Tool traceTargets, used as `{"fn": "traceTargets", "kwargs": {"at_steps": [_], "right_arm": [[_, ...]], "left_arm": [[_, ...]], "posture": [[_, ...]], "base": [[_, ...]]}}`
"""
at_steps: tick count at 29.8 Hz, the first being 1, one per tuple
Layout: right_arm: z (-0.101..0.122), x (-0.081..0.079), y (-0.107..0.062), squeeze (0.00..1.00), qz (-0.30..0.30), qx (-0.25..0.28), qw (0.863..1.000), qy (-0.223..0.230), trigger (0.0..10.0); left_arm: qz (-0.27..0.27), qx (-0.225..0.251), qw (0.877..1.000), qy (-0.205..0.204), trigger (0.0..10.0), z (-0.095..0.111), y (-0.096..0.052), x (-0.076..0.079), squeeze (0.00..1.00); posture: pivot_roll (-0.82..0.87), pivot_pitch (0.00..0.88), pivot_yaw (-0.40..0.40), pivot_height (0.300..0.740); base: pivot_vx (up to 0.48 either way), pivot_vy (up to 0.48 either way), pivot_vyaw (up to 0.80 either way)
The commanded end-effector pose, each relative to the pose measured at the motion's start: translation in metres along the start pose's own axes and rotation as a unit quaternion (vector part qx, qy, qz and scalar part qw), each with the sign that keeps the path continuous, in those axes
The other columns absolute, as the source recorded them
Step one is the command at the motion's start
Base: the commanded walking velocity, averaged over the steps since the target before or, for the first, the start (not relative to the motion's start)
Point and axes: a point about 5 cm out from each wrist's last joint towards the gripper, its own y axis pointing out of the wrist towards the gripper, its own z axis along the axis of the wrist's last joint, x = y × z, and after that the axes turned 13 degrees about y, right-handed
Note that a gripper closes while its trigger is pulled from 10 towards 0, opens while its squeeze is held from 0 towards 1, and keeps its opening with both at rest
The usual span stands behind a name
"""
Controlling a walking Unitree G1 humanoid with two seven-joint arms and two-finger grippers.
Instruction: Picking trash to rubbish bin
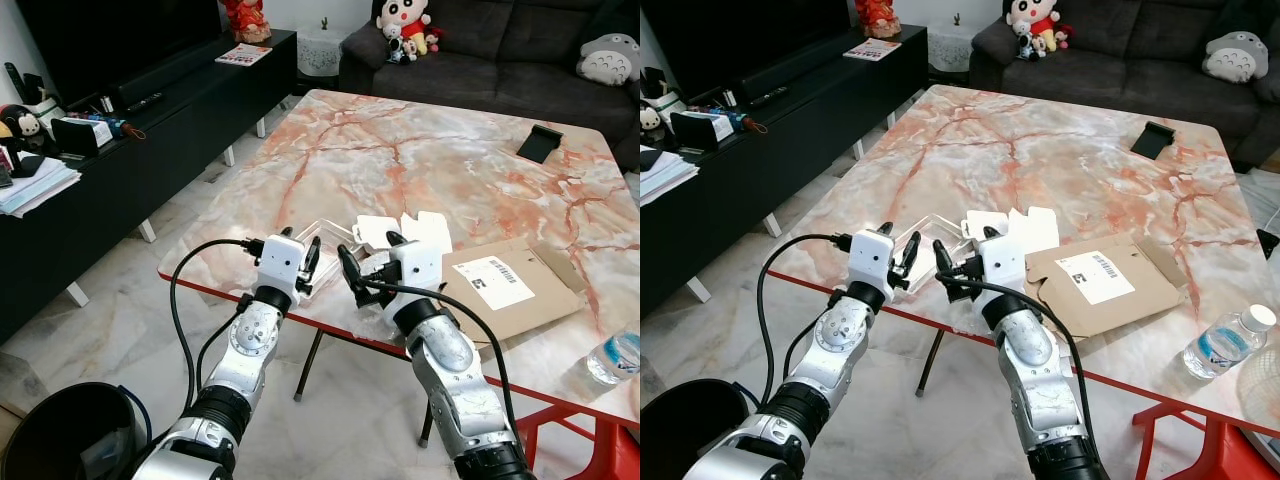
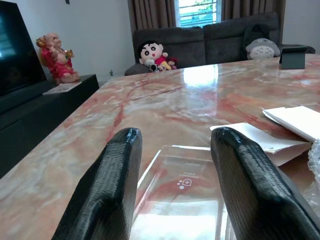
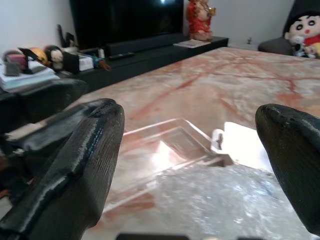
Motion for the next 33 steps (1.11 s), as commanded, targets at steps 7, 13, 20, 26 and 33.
{"fn": "traceTargets", "kwargs": {"at_steps": [7,13,20,26,33], "right_arm": [[0.004,0.009,-0.001,1.00,-0.037,0.007,0.999,-0.008,10.0],[0.010,0.016,-0.001,1.00,-0.059,0.012,0.998,-0.022,10.0],[0.015,0.024,-0.005,0.00,-0.089,0.015,0.995,-0.043,10.0],[0.010,0.021,-0.008,0.00,-0.081,0.001,0.996,-0.032,10.0],[0.004,0.013,-0.009,0.00,-0.064,-0.019,0.998,0.007,10.0]], "left_arm": [[0.008,-0.024,1.000,-0.005,10.0,-0.012,-0.010,-0.008,0.00],[0.008,-0.040,0.999,0.003,10.0,-0.023,-0.023,-0.015,0.00],[0.002,-0.051,0.999,0.003,10.0,-0.029,-0.031,-0.014,0.00],[-0.002,-0.047,0.999,-0.005,10.0,-0.026,-0.029,-0.010,0.00],[-0.008,-0.048,0.999,-0.007,10.0,-0.025,-0.028,-0.009,0.00]], "posture": [[-0.12,0.026,-0.033,0.740],[-0.12,0.029,-0.032,0.740],[-0.12,0.031,-0.035,0.740],[-0.12,0.031,-0.035,0.740],[-0.12,0.031,-0.035,0.740]], "base": [[0.000,0.000,0.00],[0.000,0.000,0.00],[0.000,0.000,0.00],[0.000,0.000,0.00],[0.000,0.000,0.00]]}}
